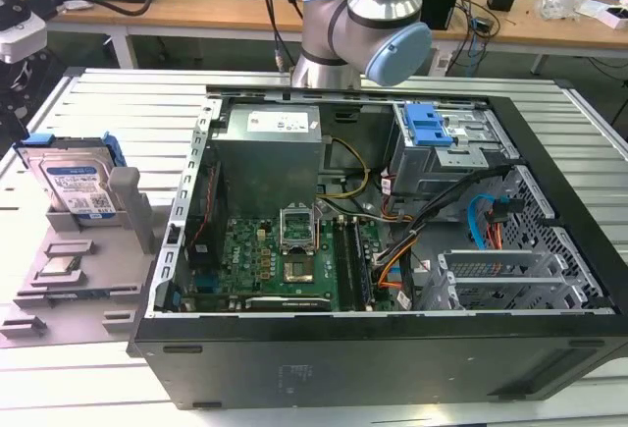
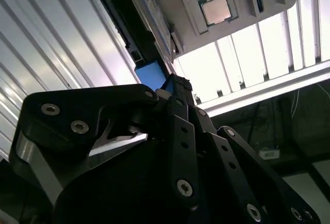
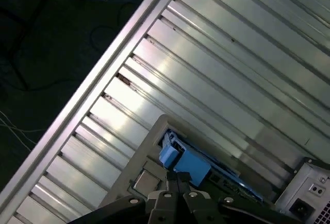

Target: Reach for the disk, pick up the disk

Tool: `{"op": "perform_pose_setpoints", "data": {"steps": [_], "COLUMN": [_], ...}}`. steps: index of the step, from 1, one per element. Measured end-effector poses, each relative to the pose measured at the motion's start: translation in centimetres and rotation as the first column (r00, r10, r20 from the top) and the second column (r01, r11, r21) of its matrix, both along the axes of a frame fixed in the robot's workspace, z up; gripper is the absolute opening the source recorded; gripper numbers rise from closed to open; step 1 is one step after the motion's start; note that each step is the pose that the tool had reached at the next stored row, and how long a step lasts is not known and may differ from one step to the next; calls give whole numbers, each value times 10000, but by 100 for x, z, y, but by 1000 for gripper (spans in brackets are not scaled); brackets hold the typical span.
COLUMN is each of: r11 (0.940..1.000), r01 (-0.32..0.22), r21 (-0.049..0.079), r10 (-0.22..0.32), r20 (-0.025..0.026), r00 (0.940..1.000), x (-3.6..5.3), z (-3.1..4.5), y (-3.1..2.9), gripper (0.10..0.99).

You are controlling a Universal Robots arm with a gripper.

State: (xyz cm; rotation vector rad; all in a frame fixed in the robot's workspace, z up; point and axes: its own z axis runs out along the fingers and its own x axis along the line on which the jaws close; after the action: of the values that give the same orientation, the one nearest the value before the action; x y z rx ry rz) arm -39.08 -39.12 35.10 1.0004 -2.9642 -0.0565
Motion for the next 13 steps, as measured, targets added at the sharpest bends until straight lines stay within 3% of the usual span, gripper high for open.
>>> {"op": "perform_pose_setpoints", "data": {"steps": [7,13], "r11": [9951,9851], "r01": [-990,-1719], "r21": [-1,0], "r10": [990,1719], "r20": [0,-1], "r00": [9951,9851], "x": [0,0], "z": [0,0], "y": [0,0], "gripper": [106,106]}}
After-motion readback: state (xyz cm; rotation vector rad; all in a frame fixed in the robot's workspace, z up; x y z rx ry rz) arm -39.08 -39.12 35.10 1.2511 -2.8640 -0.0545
